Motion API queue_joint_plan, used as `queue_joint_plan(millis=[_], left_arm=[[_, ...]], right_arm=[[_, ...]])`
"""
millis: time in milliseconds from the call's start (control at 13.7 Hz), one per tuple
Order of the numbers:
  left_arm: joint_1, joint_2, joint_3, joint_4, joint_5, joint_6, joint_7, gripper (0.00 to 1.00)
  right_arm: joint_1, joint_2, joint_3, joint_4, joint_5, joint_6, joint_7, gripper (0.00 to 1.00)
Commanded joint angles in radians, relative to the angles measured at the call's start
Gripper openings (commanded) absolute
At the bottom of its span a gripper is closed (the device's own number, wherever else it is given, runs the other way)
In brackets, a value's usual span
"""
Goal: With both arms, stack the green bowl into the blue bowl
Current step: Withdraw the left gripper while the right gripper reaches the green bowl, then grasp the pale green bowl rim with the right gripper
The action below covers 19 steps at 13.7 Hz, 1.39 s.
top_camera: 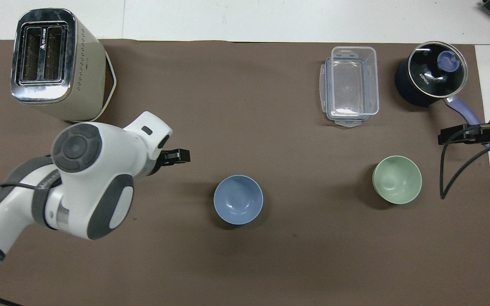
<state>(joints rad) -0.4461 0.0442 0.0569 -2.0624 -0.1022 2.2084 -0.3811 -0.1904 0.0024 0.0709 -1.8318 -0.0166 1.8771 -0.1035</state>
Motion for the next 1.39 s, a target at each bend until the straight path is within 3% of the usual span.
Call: queue_joint_plan(millis=[0, 219, 511, 877, 1096, 1242, 1315], left_arm=[[0.11, -0.01, -0.011, 0.092, -0.002, -0.154, 0.14, 1.0], [0.22, -0.01, -0.006, 0.197, -0.004, -0.313, 0.307, 1.0], [0.323, -0.007, -0.002, 0.327, 0.01, -0.496, 0.465, 1.0], [0.334, 0.031, 0.0, 0.51, 0.075, -0.697, 0.467, 1.0], [0.354, 0.019, -0.002, 0.495, 0.073, -0.693, 0.505, 1.0], [0.363, 0.014, 0.0, 0.486, 0.073, -0.694, 0.507, 1.0], [0.365, 0.014, -0.002, 0.485, 0.073, -0.693, 0.504, 1.0]], right_arm=[[-0.027, 0.011, 0.007, -0.102, 0.055, 0.097, -0.056, 1.0], [-0.044, 0.036, 0.007, -0.213, 0.089, 0.232, -0.108, 1.0], [-0.05, 0.094, 0.007, -0.285, 0.089, 0.353, -0.114, 1.0], [-0.067, 0.123, 0.007, -0.357, 0.087, 0.446, -0.139, 1.0], [-0.066, 0.122, 0.007, -0.373, 0.086, 0.453, -0.148, 0.92], [-0.07, 0.12, 0.006, -0.37, 0.086, 0.438, -0.18, 0.72], [-0.072, 0.122, 0.006, -0.363, 0.086, 0.432, -0.18, 0.69]])
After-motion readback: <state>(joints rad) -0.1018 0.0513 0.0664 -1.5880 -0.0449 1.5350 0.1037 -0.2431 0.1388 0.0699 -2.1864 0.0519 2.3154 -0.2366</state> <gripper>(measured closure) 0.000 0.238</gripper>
